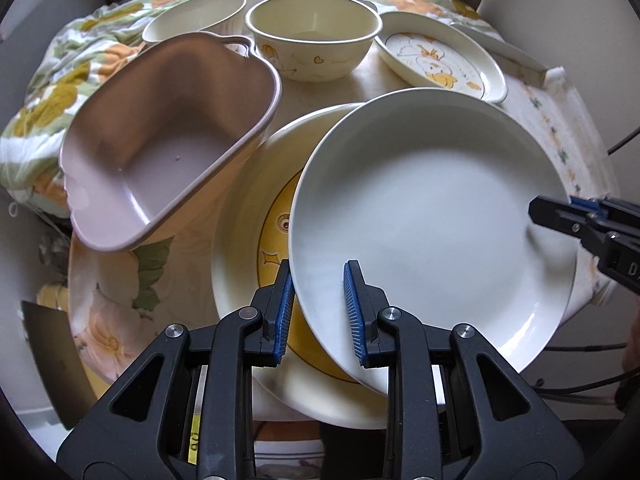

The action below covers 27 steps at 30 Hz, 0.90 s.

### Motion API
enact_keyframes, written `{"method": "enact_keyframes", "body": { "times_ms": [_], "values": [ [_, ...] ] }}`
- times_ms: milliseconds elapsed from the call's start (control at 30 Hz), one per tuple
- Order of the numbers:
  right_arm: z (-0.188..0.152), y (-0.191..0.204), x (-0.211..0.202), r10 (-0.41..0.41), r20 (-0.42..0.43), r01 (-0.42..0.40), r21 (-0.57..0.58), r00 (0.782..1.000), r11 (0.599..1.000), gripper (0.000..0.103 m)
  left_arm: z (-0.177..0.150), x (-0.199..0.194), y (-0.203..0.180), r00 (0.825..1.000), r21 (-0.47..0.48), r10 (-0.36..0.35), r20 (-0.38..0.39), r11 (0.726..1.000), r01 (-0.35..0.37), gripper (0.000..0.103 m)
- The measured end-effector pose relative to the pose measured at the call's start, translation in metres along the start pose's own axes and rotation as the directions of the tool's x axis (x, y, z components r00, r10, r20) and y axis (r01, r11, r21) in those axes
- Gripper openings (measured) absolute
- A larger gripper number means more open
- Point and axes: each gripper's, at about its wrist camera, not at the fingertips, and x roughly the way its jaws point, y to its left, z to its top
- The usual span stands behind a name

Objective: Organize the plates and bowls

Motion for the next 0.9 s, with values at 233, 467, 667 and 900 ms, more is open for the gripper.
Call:
{"method": "enact_keyframes", "body": {
  "times_ms": [233,467,667,900],
  "values": [
    [0.0,0.006,0.004,-0.023,-0.007,0.023,-0.018,1.0,1.0,0.017,-0.001,0.0,-0.003,0.998,0.041,0.068,0.015,0.997,-0.068,0.022],
    [-0.002,0.014,0.009,-0.05,-0.018,0.049,-0.056,0.999,0.997,0.017,0.001,-0.005,-0.003,0.99,0.067,0.132,0.039,0.989,-0.135,0.022],
    [-0.004,0.022,0.014,-0.08,-0.021,0.078,-0.107,0.997,0.991,0.017,0.0,-0.008,0.0,0.986,0.064,0.162,0.048,0.984,-0.165,0.022],
    [-0.005,0.034,0.015,-0.128,0.003,0.126,-0.17,0.992,0.977,0.017,-0.001,-0.01,0.002,0.981,0.063,0.186,0.054,0.98,-0.189,0.022]
  ]
}}
